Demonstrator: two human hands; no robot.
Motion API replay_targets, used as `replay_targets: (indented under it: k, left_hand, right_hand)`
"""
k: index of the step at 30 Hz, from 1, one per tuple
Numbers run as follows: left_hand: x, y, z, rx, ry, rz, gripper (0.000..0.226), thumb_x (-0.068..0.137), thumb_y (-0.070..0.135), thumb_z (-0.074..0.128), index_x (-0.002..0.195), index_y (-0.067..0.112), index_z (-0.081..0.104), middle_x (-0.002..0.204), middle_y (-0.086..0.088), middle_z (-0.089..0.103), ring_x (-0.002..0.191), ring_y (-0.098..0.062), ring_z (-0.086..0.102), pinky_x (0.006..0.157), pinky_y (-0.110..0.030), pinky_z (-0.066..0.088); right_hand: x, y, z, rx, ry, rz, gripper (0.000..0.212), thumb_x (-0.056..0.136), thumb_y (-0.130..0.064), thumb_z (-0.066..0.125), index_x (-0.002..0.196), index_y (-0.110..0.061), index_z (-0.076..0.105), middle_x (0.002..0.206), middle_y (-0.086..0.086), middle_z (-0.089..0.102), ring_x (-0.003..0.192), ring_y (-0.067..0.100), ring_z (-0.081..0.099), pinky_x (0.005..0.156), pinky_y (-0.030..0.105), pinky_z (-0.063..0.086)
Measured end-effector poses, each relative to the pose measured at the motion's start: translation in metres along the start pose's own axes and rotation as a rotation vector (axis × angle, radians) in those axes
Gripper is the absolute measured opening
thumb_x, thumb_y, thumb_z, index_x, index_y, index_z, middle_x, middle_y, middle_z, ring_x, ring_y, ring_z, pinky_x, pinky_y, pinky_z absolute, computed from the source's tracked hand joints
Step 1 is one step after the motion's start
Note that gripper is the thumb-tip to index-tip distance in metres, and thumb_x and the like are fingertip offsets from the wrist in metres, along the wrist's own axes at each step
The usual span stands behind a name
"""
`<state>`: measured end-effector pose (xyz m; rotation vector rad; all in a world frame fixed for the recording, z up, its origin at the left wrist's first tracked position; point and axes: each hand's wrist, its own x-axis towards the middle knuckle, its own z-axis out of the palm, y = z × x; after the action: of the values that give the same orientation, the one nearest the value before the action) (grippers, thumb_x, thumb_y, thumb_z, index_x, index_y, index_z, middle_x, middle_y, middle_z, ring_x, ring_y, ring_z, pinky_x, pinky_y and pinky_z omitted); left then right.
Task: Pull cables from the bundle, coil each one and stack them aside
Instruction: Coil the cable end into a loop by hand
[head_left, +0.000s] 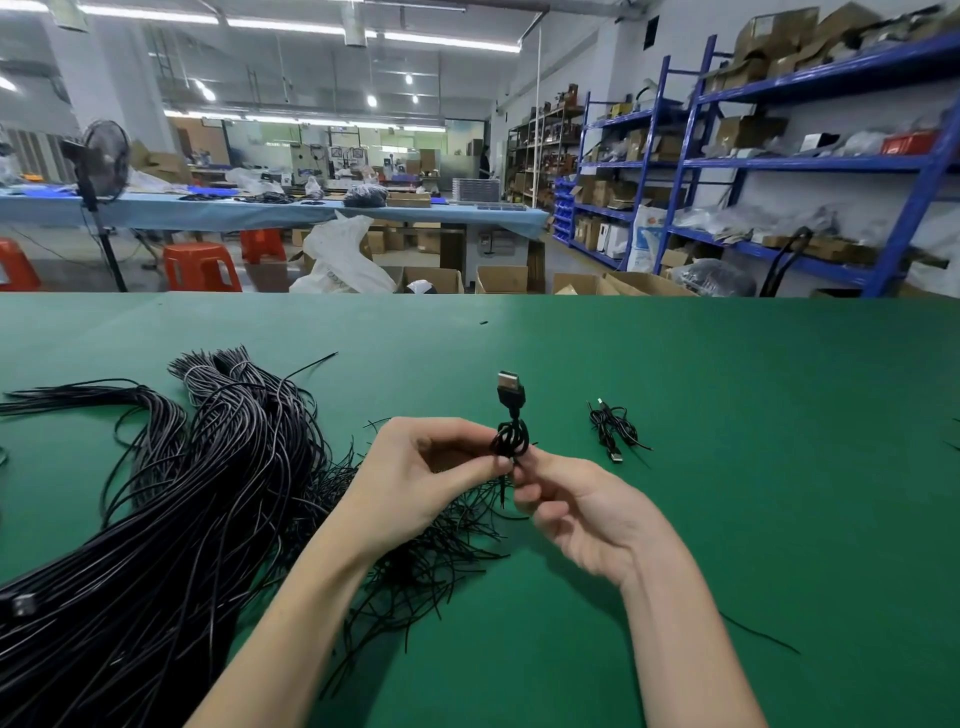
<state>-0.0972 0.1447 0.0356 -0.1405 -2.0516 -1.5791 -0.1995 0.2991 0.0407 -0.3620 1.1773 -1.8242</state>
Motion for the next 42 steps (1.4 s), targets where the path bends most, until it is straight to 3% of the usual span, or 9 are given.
replay_targets:
  k: [4,8,15,20,23,27,30,34,42]
  left_hand:
    - [0.000,0.003,-0.004,-0.020,0.003,-0.042,0.014,0.085,0.018,0.080,0.098,0.025,0.080,0.095,-0.002,0.079,0.091,-0.013,0.075,0.082,-0.017,0.054]
    - [-0.001,0.004,-0.009,-0.099,0.015,-0.240,0.021,0.079,0.025,0.081,0.095,0.012,0.079,0.092,-0.009,0.077,0.077,-0.013,0.068,0.074,-0.020,0.053]
    - [0.004,0.002,-0.011,-0.692,0.116,-0.739,0.013,0.067,0.006,0.079,0.078,0.000,0.077,0.074,-0.008,0.071,0.054,-0.010,0.064,0.051,-0.015,0.055]
    - [0.002,-0.003,-0.017,-0.685,0.144,-0.728,0.017,0.064,0.006,0.081,0.079,0.000,0.077,0.079,-0.008,0.071,0.057,-0.007,0.063,0.054,-0.015,0.055]
    - [0.000,-0.004,-0.023,-0.569,0.071,-0.567,0.014,0.073,0.012,0.077,0.086,0.007,0.081,0.085,-0.002,0.073,0.065,-0.005,0.062,0.063,-0.014,0.055]
    - [-0.002,-0.003,-0.027,-0.449,0.055,-0.337,0.026,0.077,0.022,0.082,0.100,0.011,0.080,0.101,-0.007,0.076,0.086,-0.011,0.069,0.079,-0.019,0.055]
    - [-0.003,-0.003,-0.023,-0.379,0.047,-0.271,0.030,0.076,0.028,0.086,0.103,0.015,0.079,0.108,-0.009,0.076,0.098,-0.015,0.070,0.087,-0.023,0.055]
    - [-0.004,-0.003,-0.018,-0.376,0.066,-0.257,0.033,0.074,0.033,0.081,0.104,0.017,0.080,0.109,-0.008,0.076,0.101,-0.017,0.069,0.093,-0.026,0.055]
    - [-0.004,-0.001,-0.015,-0.385,0.039,-0.257,0.026,0.081,0.027,0.081,0.105,0.017,0.080,0.109,-0.011,0.076,0.103,-0.018,0.071,0.087,-0.021,0.053]
  right_hand:
    - [0.003,0.001,0.006,0.011,-0.001,-0.086,0.025,0.068,-0.012,0.078,0.088,0.001,0.074,0.071,0.005,0.064,0.054,0.004,0.051,0.039,0.009,0.040]
    - [0.003,-0.001,0.010,-0.116,0.063,-0.140,0.034,0.067,-0.013,0.080,0.096,0.004,0.071,0.071,0.003,0.068,0.054,0.004,0.054,0.047,0.010,0.046]
    - [-0.004,-0.003,0.020,-0.730,0.215,-0.416,0.010,0.082,-0.016,0.083,0.080,-0.013,0.075,0.070,0.000,0.075,0.053,0.009,0.062,0.054,0.019,0.051]
    - [-0.002,0.005,0.024,-1.077,0.206,-0.754,0.014,0.083,-0.020,0.083,0.074,-0.023,0.073,0.069,-0.008,0.068,0.048,0.003,0.051,0.050,0.015,0.043]
    - [-0.001,0.006,0.023,-0.935,0.194,-0.701,0.010,0.082,-0.025,0.084,0.078,-0.021,0.076,0.072,-0.006,0.071,0.059,0.007,0.057,0.052,0.022,0.050]
    - [-0.001,0.003,0.021,-0.333,0.047,-0.251,0.045,0.082,-0.054,0.067,0.095,-0.012,0.075,0.084,0.000,0.074,0.066,0.010,0.061,0.049,0.019,0.048]
    - [-0.001,0.002,0.016,-0.184,0.021,-0.071,0.040,0.081,-0.047,0.067,0.096,-0.010,0.073,0.080,0.002,0.073,0.060,0.008,0.061,0.041,0.015,0.042]
    - [-0.001,0.004,0.014,-0.162,-0.018,-0.028,0.046,0.064,-0.037,0.083,0.098,-0.008,0.073,0.080,0.002,0.072,0.059,0.005,0.061,0.038,0.011,0.041]
    - [0.003,0.010,0.015,-0.056,-0.064,-0.045,0.034,0.060,-0.032,0.086,0.085,-0.010,0.077,0.074,0.000,0.067,0.053,0.003,0.055,0.035,0.009,0.036]
